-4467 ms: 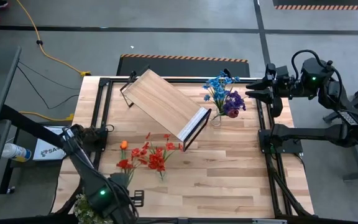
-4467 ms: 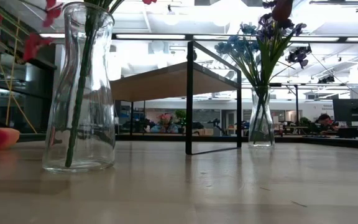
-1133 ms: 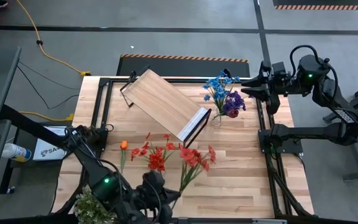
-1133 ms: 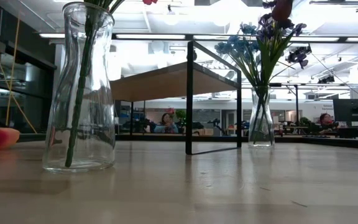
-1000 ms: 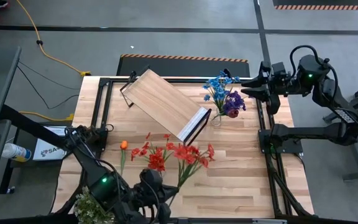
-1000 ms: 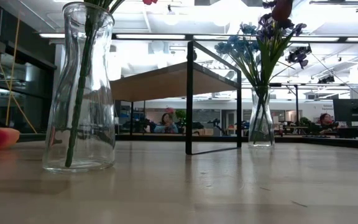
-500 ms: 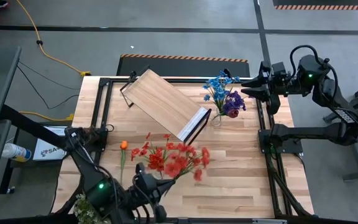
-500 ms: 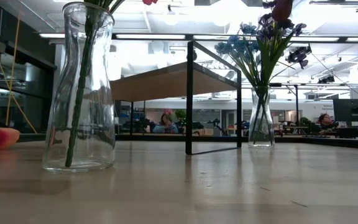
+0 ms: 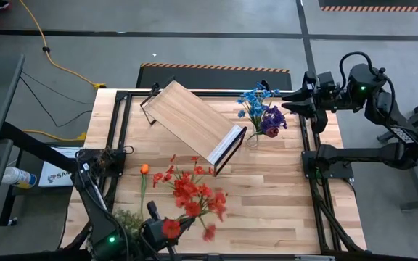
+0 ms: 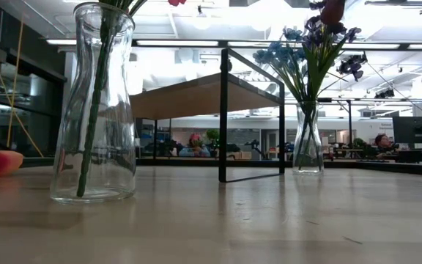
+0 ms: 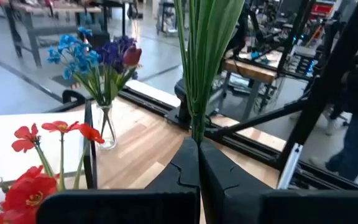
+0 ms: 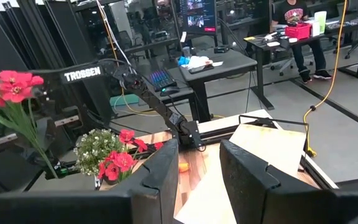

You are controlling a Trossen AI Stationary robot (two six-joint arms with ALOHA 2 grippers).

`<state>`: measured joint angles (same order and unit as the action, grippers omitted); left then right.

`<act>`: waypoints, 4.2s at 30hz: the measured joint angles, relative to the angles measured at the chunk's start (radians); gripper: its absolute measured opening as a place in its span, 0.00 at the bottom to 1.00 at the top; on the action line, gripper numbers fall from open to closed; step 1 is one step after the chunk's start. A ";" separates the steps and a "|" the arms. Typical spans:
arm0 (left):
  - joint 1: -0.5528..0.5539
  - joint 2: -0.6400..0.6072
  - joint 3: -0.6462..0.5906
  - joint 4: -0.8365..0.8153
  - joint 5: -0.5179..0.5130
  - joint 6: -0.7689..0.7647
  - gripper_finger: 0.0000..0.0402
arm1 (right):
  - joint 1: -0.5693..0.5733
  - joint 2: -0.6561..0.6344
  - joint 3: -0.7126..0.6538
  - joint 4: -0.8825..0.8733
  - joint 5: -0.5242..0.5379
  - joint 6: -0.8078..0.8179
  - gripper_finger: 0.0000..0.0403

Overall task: Pick and place flowers into a vace then onto a shelf
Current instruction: Put the red flowers into the bottom transparent vase

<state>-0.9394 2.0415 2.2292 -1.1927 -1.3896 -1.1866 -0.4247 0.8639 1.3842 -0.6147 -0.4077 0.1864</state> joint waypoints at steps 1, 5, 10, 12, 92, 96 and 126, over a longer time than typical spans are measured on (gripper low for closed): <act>-0.001 0.005 0.000 0.000 -0.006 0.000 0.07 | 0.000 0.000 0.000 0.000 0.000 0.000 0.27; -0.004 0.018 0.000 -0.014 -0.030 -0.002 0.07 | 0.000 0.000 0.000 0.000 0.000 0.019 0.27; -0.004 0.020 0.000 -0.093 -0.033 -0.002 0.07 | 0.000 0.000 0.000 0.000 0.000 0.023 0.27; -0.003 0.020 0.000 -0.134 -0.029 -0.003 0.07 | 0.000 0.000 0.000 0.000 0.000 0.023 0.27; 0.089 0.084 -0.433 -0.378 -0.181 -0.654 0.07 | 0.000 0.000 0.000 0.008 -0.065 0.125 0.27; 0.089 0.084 -0.451 -0.378 -0.181 -0.687 0.07 | 0.000 0.000 0.000 0.008 -0.064 0.126 0.27; 0.089 0.084 -0.539 -0.323 -0.125 -0.804 0.07 | 0.000 0.001 0.000 0.066 -0.064 0.127 0.27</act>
<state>-0.8501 2.1258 1.6901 -1.5158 -1.5145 -1.9907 -0.4246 0.8646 1.3844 -0.5484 -0.4713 0.3138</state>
